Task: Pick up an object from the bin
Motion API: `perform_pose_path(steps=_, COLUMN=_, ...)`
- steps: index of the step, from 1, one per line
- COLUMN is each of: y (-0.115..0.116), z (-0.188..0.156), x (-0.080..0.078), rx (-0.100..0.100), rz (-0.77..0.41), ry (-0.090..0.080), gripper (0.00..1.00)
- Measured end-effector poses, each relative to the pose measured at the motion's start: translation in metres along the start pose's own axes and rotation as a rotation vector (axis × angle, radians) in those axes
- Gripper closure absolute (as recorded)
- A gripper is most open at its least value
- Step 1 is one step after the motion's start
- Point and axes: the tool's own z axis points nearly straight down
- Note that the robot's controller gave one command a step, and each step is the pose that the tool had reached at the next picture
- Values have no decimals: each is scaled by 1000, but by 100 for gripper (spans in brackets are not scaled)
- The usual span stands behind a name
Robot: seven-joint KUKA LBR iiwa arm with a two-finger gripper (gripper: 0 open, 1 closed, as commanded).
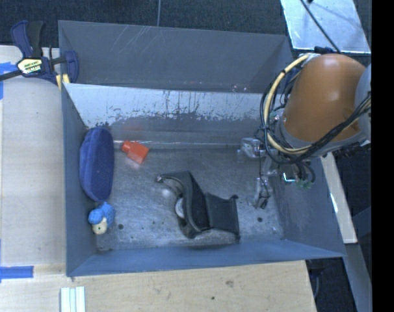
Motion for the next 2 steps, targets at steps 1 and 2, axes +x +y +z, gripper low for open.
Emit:
perform_pose_path(steps=1, y=-12, z=127, x=2, rx=0, rz=-252, ry=-2, gripper=0)
perform_pose_path(steps=2, y=-12, z=123, x=-1, rx=2, rz=-252, ry=-10, gripper=100)
